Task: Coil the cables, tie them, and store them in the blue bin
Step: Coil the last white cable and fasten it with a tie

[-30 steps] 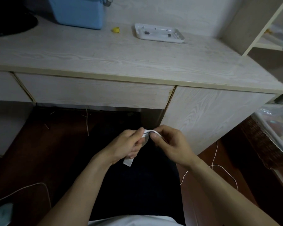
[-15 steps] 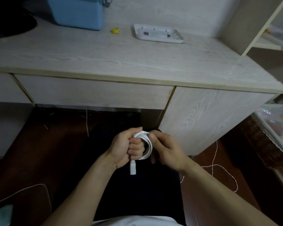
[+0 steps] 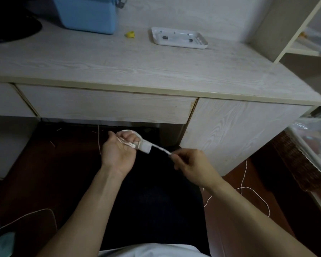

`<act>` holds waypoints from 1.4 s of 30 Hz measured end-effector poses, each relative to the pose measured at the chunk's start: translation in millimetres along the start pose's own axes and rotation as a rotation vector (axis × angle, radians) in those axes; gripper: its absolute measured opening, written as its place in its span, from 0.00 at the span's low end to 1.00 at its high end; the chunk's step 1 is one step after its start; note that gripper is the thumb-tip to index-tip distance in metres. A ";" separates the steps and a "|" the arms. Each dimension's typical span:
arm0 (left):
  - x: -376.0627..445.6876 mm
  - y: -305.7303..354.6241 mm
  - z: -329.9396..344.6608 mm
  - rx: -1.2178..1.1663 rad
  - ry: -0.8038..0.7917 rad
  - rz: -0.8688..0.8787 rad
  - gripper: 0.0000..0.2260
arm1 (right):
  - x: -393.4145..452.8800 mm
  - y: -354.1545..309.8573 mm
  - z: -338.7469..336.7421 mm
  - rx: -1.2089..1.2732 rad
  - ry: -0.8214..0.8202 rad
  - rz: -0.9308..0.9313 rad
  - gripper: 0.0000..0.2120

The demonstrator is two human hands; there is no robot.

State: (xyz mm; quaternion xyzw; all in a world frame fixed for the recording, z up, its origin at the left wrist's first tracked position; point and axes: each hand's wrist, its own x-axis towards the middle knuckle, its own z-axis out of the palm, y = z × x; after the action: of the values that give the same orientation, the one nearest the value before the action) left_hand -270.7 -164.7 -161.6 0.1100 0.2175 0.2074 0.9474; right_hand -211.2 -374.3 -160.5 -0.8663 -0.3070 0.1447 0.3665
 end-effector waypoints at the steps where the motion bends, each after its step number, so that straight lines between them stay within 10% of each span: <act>1: 1.5 5.6 -0.9 0.007 0.015 0.029 0.18 | 0.0 1.5 1.2 -0.103 -0.083 -0.023 0.10; 5: 5.4 9.1 -6.5 0.205 0.011 0.115 0.12 | -7.9 -4.7 17.4 -0.219 -0.431 -0.152 0.12; 11: 1.7 -13.1 -25.9 1.162 -0.261 0.477 0.09 | -12.7 -18.2 25.2 -0.183 -0.471 -0.303 0.11; 17: -4.6 -12.3 -29.1 1.655 -0.500 0.192 0.07 | -11.2 -25.0 11.1 -0.066 -0.267 -0.304 0.07; 22: -16.2 -15.8 -20.0 1.521 -0.554 -0.262 0.32 | -3.4 -14.0 4.3 -0.077 0.035 -0.266 0.06; 25: -19.0 -17.0 -15.8 1.278 -0.600 -0.429 0.26 | -2.4 -11.1 7.5 -0.045 0.122 -0.238 0.05; 42: -38.0 -36.2 -2.8 0.930 -0.463 -0.396 0.20 | -4.5 -25.9 16.4 0.463 0.096 0.043 0.05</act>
State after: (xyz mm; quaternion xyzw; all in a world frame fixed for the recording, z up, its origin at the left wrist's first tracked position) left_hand -290.7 -213.3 -161.0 0.5165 0.0886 -0.1221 0.8429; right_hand -233.5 -354.1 -152.9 -0.7715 -0.2292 0.1777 0.5662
